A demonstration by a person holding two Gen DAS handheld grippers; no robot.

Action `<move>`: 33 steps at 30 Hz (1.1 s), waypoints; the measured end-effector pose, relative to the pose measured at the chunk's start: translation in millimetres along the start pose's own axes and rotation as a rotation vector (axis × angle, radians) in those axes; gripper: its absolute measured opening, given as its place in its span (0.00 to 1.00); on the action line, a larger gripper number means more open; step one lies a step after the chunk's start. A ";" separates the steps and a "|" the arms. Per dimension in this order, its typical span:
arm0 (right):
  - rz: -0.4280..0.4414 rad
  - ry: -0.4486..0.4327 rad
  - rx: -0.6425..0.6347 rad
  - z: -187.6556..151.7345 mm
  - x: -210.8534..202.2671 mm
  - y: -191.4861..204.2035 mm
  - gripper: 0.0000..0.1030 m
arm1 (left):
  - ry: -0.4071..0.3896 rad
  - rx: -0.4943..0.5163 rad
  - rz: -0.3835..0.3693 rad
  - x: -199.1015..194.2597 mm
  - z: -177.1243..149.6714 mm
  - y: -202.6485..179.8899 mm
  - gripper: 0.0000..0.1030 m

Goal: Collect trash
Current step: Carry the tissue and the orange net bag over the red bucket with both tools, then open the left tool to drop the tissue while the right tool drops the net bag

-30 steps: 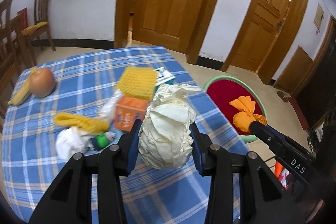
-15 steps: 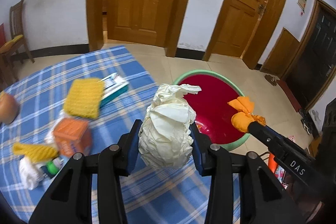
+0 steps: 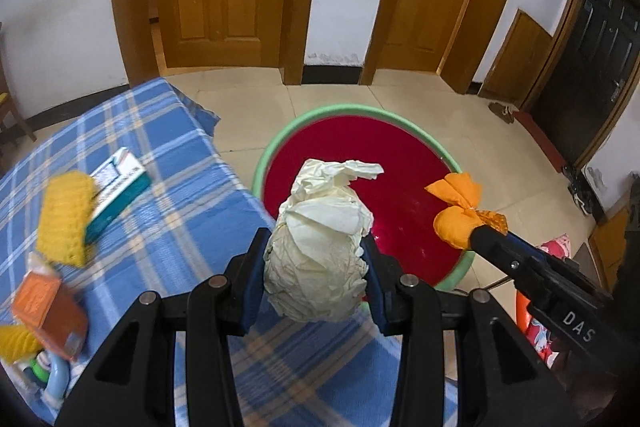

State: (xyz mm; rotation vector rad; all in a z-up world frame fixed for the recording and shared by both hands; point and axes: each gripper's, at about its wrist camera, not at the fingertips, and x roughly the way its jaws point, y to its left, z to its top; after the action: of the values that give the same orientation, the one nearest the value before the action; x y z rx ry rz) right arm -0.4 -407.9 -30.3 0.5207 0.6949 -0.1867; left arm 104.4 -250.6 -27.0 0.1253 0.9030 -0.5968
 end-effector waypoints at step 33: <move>0.038 -0.002 0.039 0.6 -4.6 -5.3 0.44 | -0.021 -0.079 0.061 -1.5 0.7 21.3 0.59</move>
State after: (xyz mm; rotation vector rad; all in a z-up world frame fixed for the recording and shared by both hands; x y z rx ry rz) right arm -5.4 -412.8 -29.0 0.5701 0.6806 -0.1656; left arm 115.6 -232.4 -28.5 0.0749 0.8985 -0.5045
